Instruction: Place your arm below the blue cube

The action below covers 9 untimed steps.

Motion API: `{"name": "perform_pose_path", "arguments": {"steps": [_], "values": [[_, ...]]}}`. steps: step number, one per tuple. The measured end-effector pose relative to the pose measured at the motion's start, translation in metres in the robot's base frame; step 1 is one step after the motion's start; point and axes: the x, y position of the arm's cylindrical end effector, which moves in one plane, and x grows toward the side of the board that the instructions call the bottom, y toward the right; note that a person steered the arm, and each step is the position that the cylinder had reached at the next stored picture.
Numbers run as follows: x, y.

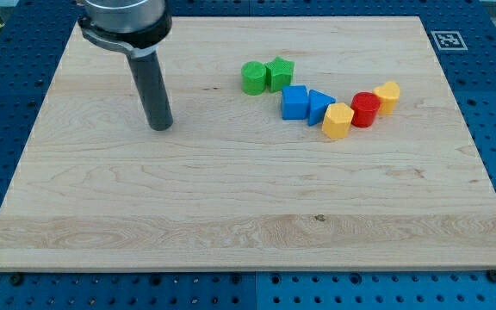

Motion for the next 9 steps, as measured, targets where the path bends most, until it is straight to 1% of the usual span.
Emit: {"name": "perform_pose_path", "arguments": {"steps": [1,5,9], "values": [[0.02,0.035],[0.022,0.036],[0.051,0.041]]}}
